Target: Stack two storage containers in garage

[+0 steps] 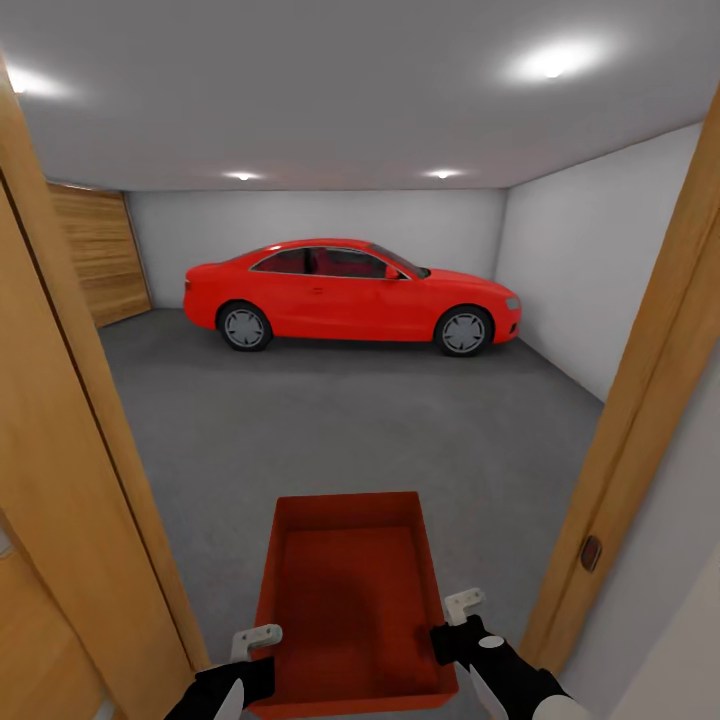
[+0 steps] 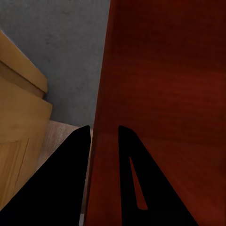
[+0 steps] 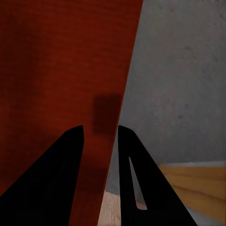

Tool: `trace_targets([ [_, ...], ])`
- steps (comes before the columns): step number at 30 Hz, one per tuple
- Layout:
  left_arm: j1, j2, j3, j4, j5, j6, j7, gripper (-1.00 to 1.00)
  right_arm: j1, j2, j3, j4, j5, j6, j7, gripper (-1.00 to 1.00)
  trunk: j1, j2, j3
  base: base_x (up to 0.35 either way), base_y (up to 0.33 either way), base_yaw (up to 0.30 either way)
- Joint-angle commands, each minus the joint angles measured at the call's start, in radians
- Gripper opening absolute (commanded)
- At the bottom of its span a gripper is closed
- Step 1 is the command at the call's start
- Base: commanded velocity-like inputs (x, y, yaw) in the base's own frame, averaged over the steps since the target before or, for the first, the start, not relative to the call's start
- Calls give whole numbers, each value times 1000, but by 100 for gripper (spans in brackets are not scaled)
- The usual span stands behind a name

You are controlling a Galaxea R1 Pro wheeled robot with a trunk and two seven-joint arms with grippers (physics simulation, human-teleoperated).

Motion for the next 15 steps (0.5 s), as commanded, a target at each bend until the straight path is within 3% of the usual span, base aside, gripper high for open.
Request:
trace_targets([
  [1,1,-1,3,1,-15,8,12,-100,0,36,3,-5,-1,-7,35,-100,0,-1,0,41,0,0],
  [15,1,-1,3,1,-15,8,12,-100,0,36,3,-5,-1,-7,35,-100,0,-1,0,5,0,-36],
])
